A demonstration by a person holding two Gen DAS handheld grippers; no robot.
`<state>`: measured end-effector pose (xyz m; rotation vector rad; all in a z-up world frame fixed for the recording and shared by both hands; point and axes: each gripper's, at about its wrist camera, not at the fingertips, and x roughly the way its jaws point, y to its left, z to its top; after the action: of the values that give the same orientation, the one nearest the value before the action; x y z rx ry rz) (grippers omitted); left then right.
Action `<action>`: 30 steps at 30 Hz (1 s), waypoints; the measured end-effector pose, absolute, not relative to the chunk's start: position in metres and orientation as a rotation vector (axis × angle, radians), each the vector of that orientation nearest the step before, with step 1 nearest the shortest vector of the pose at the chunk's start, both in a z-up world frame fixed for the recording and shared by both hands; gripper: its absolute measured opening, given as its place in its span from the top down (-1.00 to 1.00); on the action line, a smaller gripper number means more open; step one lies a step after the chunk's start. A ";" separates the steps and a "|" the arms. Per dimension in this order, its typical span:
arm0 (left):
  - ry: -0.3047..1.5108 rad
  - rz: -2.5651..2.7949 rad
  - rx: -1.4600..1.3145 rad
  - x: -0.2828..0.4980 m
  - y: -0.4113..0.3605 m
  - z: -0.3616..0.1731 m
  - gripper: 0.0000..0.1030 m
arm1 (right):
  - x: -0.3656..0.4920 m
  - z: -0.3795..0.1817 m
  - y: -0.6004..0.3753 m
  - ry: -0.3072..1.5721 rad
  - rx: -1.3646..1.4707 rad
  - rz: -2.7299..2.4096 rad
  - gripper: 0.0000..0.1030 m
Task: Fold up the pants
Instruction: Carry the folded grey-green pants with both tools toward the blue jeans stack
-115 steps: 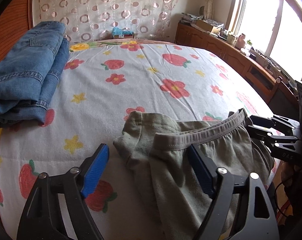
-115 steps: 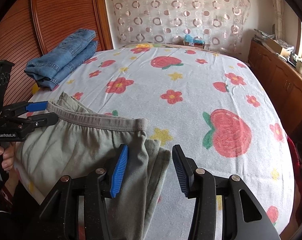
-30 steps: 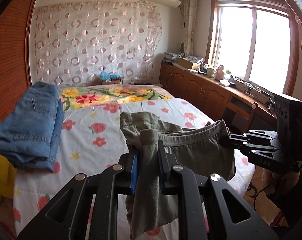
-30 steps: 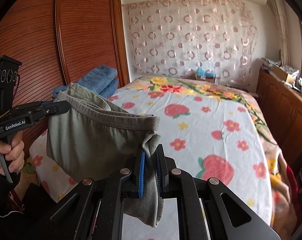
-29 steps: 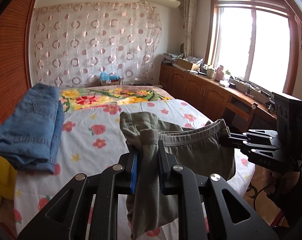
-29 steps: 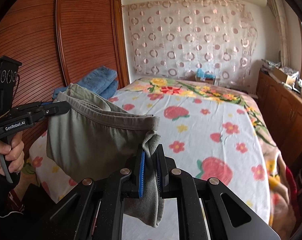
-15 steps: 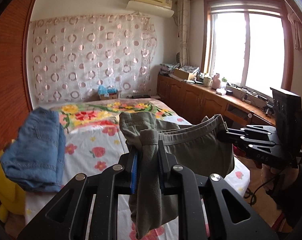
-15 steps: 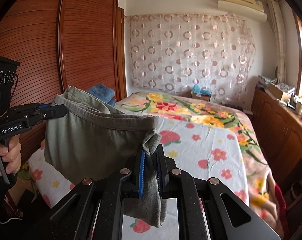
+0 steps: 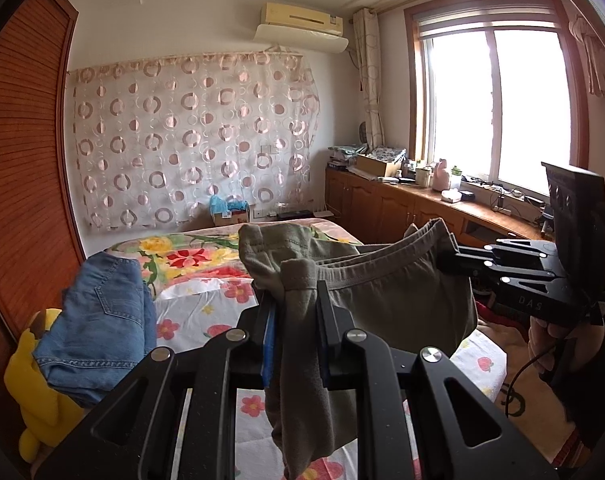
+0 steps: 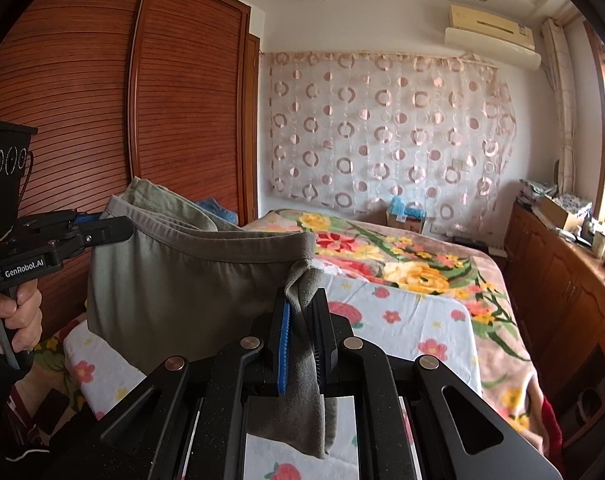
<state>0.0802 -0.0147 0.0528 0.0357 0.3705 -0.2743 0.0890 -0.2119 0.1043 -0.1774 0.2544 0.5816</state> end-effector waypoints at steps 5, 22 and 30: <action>0.383 -0.249 0.034 0.085 -0.007 0.047 0.65 | 0.112 0.099 -0.207 0.257 -0.181 0.606 0.80; 0.453 -0.126 -0.011 0.126 0.050 0.014 0.65 | 0.208 0.098 -0.160 0.303 -0.263 0.719 0.80; 0.463 -0.068 -0.016 0.151 0.082 0.015 0.65 | 0.257 0.110 -0.133 0.290 -0.307 0.773 0.80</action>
<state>0.1506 0.0817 0.0148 -0.0164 0.4634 -0.0680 0.2574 -0.1329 0.1099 -0.3073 0.2902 0.7734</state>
